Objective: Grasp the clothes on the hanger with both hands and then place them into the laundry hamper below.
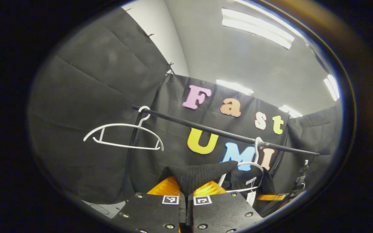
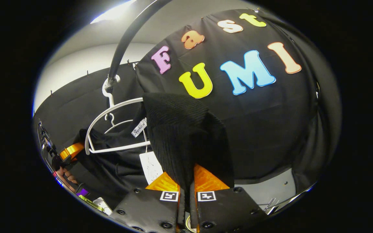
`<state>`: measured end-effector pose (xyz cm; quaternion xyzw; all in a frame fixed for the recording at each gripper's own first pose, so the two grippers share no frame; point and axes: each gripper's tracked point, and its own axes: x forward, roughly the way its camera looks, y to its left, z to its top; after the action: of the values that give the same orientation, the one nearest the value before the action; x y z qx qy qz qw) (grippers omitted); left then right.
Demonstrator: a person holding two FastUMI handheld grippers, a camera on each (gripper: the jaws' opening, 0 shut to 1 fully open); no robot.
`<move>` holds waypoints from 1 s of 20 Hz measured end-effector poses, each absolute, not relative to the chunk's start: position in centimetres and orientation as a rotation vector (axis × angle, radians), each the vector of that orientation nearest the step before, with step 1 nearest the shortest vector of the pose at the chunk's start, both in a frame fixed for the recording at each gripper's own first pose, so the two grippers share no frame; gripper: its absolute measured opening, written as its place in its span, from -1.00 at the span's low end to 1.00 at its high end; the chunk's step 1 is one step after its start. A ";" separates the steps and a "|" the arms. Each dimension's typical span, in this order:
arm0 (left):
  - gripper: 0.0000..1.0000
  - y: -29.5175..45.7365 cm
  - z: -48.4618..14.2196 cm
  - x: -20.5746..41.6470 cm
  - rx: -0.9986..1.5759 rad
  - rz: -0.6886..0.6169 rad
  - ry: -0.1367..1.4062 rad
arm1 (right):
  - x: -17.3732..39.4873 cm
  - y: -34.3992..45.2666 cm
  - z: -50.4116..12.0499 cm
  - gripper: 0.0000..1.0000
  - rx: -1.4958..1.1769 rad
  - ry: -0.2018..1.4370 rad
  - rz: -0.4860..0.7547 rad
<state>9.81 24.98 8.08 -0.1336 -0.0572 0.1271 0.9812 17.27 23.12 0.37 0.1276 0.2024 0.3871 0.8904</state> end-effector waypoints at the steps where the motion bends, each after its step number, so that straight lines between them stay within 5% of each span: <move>1: -0.98 25.0 7.9 9.8 -0.265 0.266 -0.111 | 17.0 23.2 0.1 -0.85 0.249 0.429 0.818; 3: -0.98 25.0 7.8 9.9 -0.266 0.276 -0.109 | 16.7 23.5 -0.2 -0.92 0.243 0.471 0.851; 4: -0.97 25.2 7.9 9.8 -0.263 0.279 -0.109 | 16.7 23.3 -0.5 -0.84 0.250 0.497 0.859; 5: -0.97 25.3 7.9 9.8 -0.260 0.290 -0.114 | 16.4 23.0 -0.5 -0.52 0.263 0.482 0.858; 6: -0.97 25.3 8.1 9.7 -0.265 0.293 -0.121 | 17.6 21.5 0.4 -0.53 0.277 0.432 0.800; 7: -0.97 25.1 8.1 9.8 -0.279 0.289 -0.127 | 18.4 21.4 0.3 -0.78 0.298 0.416 0.774; 9: -0.97 25.3 7.9 9.6 -0.290 0.284 -0.123 | 18.4 22.3 0.0 -0.97 0.293 0.430 0.804; 20: -0.99 26.7 11.5 7.8 -0.103 0.241 -0.146 | 30.0 21.4 5.8 -1.00 0.215 0.090 0.515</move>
<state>7.82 26.73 11.51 -0.0515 -0.0729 0.1199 0.9888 30.03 21.43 5.84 0.1063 0.0444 0.2539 0.9604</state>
